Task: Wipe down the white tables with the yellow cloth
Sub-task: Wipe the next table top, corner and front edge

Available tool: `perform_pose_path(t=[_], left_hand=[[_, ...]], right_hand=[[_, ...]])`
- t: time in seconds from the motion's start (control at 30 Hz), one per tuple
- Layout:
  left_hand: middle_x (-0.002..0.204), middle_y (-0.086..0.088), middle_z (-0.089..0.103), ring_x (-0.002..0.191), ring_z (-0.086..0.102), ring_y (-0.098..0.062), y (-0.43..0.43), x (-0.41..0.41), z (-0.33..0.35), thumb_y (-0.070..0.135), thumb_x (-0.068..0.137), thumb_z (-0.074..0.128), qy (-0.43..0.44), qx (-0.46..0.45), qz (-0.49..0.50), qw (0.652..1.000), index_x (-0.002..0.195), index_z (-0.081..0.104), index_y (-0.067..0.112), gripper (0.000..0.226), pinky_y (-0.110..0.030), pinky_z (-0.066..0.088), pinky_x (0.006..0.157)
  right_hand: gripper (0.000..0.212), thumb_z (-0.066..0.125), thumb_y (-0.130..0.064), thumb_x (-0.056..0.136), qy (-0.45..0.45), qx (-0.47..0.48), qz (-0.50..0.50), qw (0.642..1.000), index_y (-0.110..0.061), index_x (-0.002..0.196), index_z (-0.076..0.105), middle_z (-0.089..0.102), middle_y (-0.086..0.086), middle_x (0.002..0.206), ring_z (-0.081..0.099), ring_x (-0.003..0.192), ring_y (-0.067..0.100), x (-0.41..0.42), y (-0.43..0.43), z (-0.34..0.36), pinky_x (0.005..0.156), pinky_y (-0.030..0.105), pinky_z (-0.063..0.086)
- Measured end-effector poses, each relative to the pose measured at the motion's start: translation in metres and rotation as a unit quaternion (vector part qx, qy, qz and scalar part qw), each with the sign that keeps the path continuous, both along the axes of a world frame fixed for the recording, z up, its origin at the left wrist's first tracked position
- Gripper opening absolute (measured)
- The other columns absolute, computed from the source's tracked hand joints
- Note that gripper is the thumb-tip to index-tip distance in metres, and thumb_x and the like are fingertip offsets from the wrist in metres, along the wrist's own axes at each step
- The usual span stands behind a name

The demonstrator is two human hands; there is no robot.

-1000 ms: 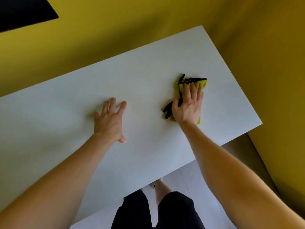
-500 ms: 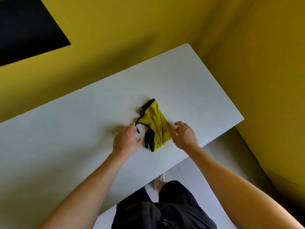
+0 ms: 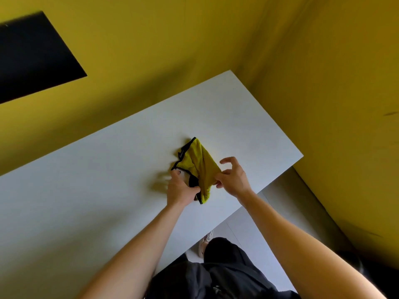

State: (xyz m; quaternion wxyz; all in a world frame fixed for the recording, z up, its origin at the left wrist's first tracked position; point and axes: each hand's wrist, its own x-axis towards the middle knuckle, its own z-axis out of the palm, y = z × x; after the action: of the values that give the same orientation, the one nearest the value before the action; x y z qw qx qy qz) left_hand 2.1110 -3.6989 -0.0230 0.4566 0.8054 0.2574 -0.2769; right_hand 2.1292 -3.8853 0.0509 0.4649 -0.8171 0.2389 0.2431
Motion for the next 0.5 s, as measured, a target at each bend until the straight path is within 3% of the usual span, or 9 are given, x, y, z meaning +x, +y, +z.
perform_pose_path(t=[0.1,0.17,0.23,0.27,0.33,0.4,0.5], left_hand=[[0.122,-0.004,0.068,0.091,0.079,-0.034,-0.008,0.001,0.001,0.015,0.081,0.085,0.068,-0.081,0.058,0.993,0.148,0.037,0.015,0.083,-0.039,0.062,0.071],[0.098,-0.004,0.075,0.077,0.079,-0.027,-0.005,0.003,0.006,0.009,0.084,0.082,0.129,-0.136,0.082,0.979,0.153,0.036,0.007,0.083,-0.033,0.052,0.06],[0.079,-0.005,0.077,0.063,0.075,-0.02,0.01,0.007,0.018,0.017,0.075,0.085,0.138,-0.151,0.077,0.976,0.152,0.04,0.0,0.091,-0.027,0.044,0.053],[0.07,-0.002,0.073,0.054,0.068,-0.016,0.02,0.012,0.025,0.022,0.067,0.084,0.126,-0.151,0.071,0.978,0.144,0.048,-0.002,0.088,-0.025,0.04,0.049],[0.057,0.002,0.059,0.044,0.051,-0.014,0.038,0.025,0.05,0.026,0.06,0.081,0.1,-0.143,0.059,0.983,0.109,0.062,0.006,0.056,-0.023,0.033,0.046],[0.06,-0.002,0.061,0.045,0.046,-0.015,0.052,0.046,0.074,0.025,0.075,0.083,0.077,-0.158,0.061,0.983,0.089,0.064,0.012,0.027,-0.022,0.032,0.045],[0.081,-0.013,0.08,0.051,0.058,-0.017,0.06,0.085,0.106,0.022,0.098,0.07,0.009,-0.183,0.091,0.979,0.102,0.07,0.007,0.016,-0.023,0.038,0.048]], right_hand=[[0.041,0.067,-0.006,0.099,-0.032,0.08,0.006,0.996,-0.036,0.126,0.059,0.08,0.011,0.096,0.082,0.079,0.029,-0.005,-0.001,0.016,0.09,0.05,0.067],[0.034,0.067,-0.006,0.101,-0.049,0.083,0.069,0.993,-0.032,0.123,0.068,0.079,0.008,0.105,0.083,0.084,0.026,-0.009,-0.005,0.027,0.094,0.05,0.065],[0.037,0.07,-0.006,0.099,-0.064,0.036,0.163,0.984,-0.029,0.128,0.069,0.078,-0.003,0.114,0.081,0.095,0.012,-0.011,-0.012,0.037,0.096,0.044,0.064],[0.04,0.074,-0.008,0.097,-0.076,0.007,0.195,0.978,-0.028,0.131,0.067,0.078,-0.007,0.115,0.079,0.097,0.007,-0.012,-0.016,0.042,0.095,0.041,0.064],[0.03,0.08,-0.022,0.096,-0.123,-0.076,0.23,0.962,-0.027,0.124,0.071,0.078,-0.012,0.098,0.077,0.087,0.005,-0.011,-0.023,0.056,0.085,0.038,0.064],[0.016,0.079,-0.038,0.098,-0.174,-0.133,0.21,0.953,-0.026,0.108,0.074,0.076,-0.01,0.077,0.073,0.071,0.008,-0.001,-0.025,0.074,0.072,0.039,0.061],[0.02,0.076,-0.04,0.1,-0.253,-0.194,0.156,0.935,-0.022,0.107,0.074,0.073,-0.007,0.075,0.071,0.073,0.02,0.036,-0.025,0.086,0.066,0.036,0.052]])
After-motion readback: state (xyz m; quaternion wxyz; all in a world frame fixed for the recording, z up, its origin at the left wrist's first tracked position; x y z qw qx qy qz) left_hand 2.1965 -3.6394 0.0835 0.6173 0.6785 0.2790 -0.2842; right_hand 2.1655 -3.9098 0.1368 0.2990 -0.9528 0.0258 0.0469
